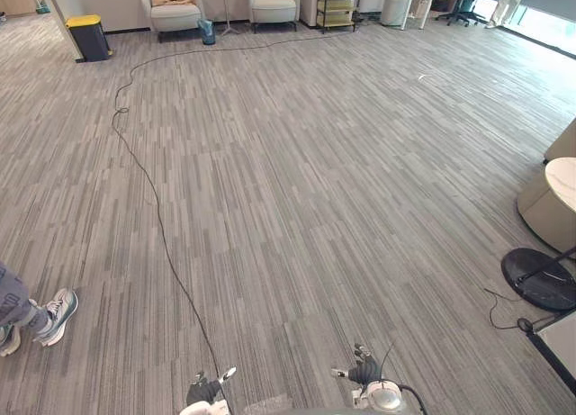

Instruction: Pick up cushions and gather them together orderly.

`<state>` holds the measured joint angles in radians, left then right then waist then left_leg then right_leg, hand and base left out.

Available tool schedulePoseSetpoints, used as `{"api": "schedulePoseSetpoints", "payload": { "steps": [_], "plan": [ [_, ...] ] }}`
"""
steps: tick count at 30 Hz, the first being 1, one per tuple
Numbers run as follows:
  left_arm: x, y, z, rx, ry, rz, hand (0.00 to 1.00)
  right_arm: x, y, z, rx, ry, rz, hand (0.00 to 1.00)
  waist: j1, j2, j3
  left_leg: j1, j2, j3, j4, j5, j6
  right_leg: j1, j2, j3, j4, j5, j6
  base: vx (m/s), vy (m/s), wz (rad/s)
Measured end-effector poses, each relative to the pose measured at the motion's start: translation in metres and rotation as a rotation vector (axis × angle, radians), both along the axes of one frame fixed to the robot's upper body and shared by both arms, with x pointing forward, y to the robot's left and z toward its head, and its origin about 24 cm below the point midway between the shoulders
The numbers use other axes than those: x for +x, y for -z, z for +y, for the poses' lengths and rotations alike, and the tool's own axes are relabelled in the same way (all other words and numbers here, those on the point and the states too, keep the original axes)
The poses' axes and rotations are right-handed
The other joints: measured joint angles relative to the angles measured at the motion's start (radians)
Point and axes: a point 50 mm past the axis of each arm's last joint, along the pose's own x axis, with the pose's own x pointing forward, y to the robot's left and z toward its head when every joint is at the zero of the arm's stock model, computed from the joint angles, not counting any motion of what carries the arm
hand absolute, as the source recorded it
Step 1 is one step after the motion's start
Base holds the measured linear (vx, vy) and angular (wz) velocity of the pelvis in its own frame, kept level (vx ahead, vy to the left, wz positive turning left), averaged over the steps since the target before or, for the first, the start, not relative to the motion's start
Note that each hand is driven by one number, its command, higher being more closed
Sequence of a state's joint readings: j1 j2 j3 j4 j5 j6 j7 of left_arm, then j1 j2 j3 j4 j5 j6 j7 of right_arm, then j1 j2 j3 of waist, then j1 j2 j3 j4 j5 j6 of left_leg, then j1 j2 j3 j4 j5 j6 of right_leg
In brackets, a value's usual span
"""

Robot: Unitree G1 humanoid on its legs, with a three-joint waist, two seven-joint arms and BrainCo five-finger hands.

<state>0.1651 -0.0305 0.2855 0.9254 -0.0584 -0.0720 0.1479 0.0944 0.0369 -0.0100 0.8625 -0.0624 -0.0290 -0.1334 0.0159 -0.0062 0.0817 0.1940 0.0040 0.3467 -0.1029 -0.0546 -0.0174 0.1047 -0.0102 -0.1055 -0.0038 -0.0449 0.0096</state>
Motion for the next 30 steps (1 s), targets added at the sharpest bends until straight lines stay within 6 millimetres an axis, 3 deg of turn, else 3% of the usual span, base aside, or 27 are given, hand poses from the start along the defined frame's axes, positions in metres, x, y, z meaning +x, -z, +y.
{"api": "schedulePoseSetpoints", "payload": {
  "steps": [16, 30],
  "plan": [
    [0.008, 0.001, -0.004, -0.017, 0.04, 0.005, 0.0, -0.007, 0.009, -0.013, 0.051, 0.193, 0.077, 0.0, 0.031, 0.003, 0.015, -0.022, -0.025, -0.106, -0.007, 0.007, 0.009, 0.024, -0.03, -0.106, -0.011, -0.02, 0.018, -0.01, -0.015, 0.19],
    [0.017, 0.001, -0.003, 0.017, 0.154, 0.025, 0.0, -0.006, 0.012, -0.011, 0.078, 0.251, 0.111, 0.0, 0.032, -0.007, 0.023, -0.053, -0.04, -0.171, -0.007, 0.017, 0.019, 0.025, -0.041, -0.164, -0.025, -0.021, 0.021, -0.01, -0.011, 0.14]
  ]
}}
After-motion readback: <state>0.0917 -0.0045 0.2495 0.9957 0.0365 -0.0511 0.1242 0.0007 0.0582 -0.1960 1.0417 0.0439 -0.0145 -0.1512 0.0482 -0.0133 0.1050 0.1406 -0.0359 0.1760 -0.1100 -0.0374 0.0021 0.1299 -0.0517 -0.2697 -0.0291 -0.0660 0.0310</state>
